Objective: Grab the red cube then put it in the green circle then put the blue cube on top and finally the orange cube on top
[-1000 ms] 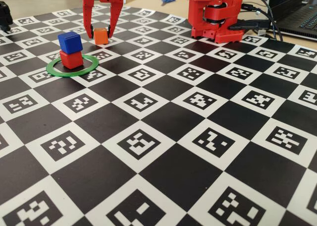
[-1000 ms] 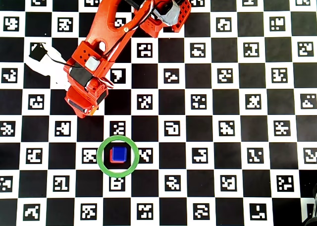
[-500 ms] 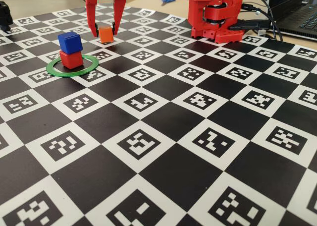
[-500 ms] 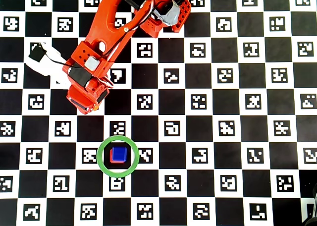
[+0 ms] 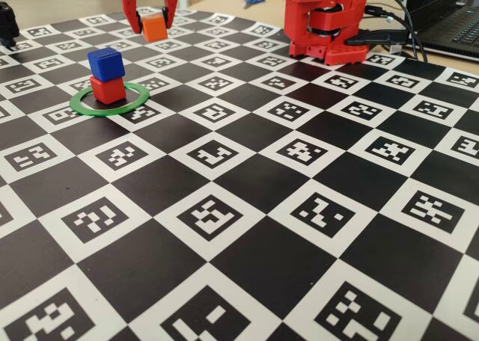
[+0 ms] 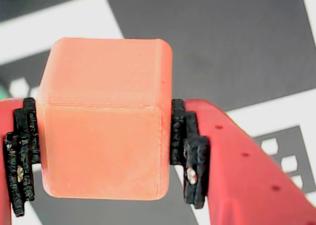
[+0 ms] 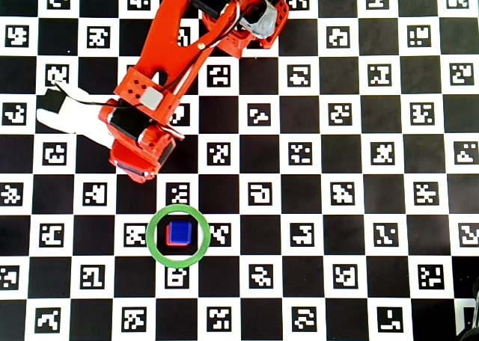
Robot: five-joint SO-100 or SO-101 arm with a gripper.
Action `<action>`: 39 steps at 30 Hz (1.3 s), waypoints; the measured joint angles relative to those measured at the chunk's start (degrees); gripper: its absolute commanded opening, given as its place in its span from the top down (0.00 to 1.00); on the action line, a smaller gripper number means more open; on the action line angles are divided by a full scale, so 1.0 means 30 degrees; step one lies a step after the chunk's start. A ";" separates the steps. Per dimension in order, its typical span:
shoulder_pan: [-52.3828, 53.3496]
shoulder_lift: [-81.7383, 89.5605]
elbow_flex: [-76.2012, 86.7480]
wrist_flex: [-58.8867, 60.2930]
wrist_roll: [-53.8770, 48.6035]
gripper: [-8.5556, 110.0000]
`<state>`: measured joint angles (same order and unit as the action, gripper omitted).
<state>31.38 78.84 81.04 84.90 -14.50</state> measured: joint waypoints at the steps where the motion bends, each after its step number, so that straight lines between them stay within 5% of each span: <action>1: -0.0293 0.0000 -0.0498 0.0381 -0.0088 0.88; 39: -0.4189 -0.8789 -1.5850 0.4365 -0.0410 0.88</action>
<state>18.81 52.47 33.49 98.00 -15.73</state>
